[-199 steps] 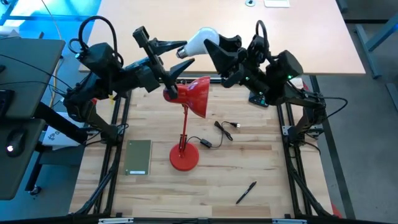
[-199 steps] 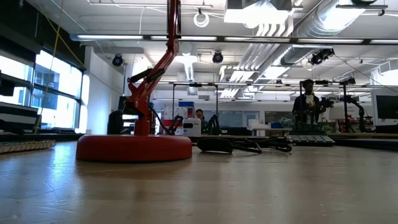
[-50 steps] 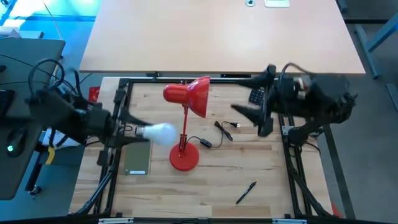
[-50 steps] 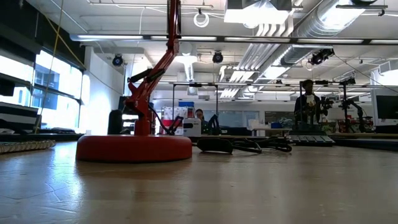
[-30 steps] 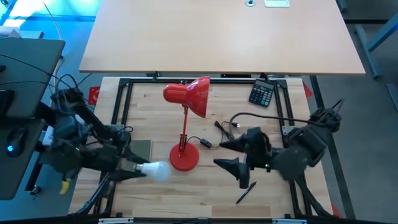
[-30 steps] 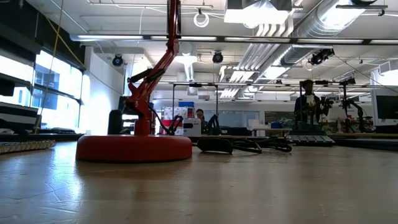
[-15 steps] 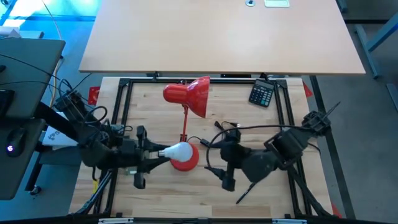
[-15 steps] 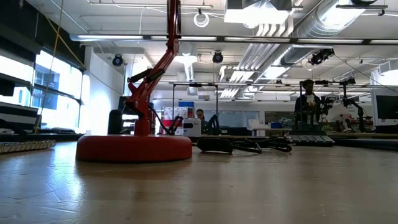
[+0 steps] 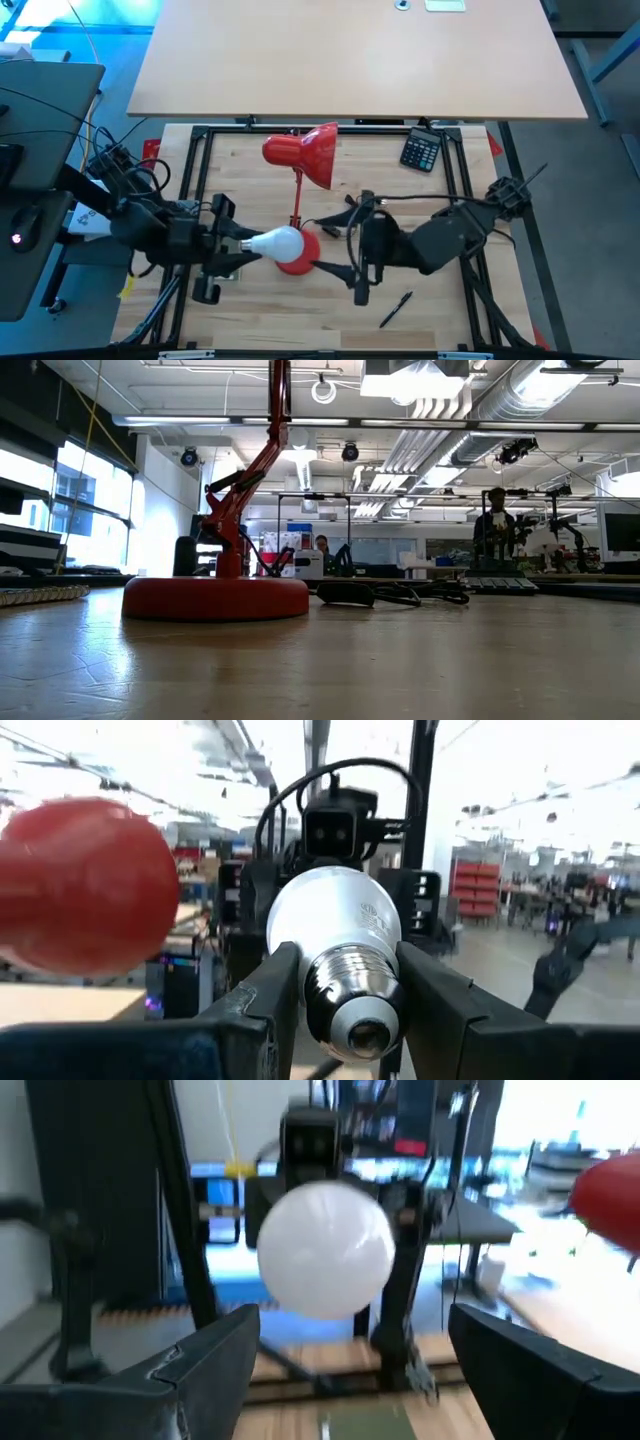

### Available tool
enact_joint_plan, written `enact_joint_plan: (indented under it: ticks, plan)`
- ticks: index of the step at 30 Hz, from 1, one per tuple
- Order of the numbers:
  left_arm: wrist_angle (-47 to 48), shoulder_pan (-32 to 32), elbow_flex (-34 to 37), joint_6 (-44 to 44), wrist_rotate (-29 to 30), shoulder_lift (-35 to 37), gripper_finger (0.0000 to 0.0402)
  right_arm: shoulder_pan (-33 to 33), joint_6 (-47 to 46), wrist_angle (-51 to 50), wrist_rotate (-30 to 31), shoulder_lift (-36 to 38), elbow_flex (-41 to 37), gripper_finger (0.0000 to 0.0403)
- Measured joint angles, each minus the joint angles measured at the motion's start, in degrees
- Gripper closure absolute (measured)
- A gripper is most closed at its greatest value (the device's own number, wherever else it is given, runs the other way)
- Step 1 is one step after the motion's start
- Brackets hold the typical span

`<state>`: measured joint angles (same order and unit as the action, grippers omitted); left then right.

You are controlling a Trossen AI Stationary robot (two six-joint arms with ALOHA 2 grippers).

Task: Screw lightbulb
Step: Insert the white lightbulb into the red lamp

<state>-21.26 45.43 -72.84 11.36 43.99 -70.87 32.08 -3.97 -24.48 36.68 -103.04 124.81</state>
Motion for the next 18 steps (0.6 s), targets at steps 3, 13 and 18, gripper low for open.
enact_joint_plan:
  ticks: [3,13,18]
  plan:
    - [-2.8,-0.3,0.0,2.9,-1.6,0.0,0.0279,-0.7,0.0,0.9,0.3,0.0,0.0,0.0085]
    - [0.0,-3.9,0.0,-2.1,-8.7,-0.1,0.0279,-1.4,-0.1,4.0,-6.4,-0.5,0.0,0.0085]
    - [0.7,-5.4,0.0,-2.1,-9.0,0.0,0.0279,-1.4,0.1,4.1,-6.2,-0.5,0.0,0.0085]
